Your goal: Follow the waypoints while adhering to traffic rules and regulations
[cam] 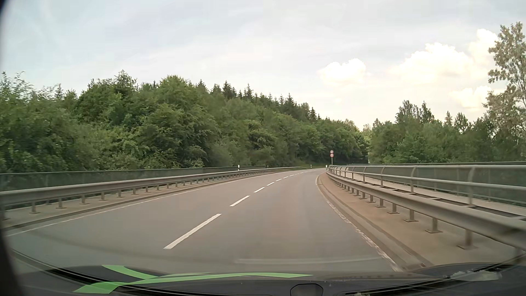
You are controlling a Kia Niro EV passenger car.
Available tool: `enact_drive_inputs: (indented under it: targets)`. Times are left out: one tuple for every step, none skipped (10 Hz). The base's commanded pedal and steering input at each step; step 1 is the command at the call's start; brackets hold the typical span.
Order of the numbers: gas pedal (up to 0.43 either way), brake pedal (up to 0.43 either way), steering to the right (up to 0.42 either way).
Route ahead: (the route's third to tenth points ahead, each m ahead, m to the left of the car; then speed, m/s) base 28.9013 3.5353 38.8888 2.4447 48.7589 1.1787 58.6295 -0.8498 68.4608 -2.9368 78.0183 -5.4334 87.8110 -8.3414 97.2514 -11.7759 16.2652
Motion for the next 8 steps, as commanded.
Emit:
enact_drive_inputs:
  targets:
    - [0.150,0.000,0.013]
    - [0.150,0.000,0.014]
    - [0.150,0.000,0.013]
    - [0.150,0.000,0.013]
    - [0.150,0.000,0.014]
    - [0.150,0.000,0.014]
    - [0.150,0.000,0.014]
    - [0.157,0.000,0.014]
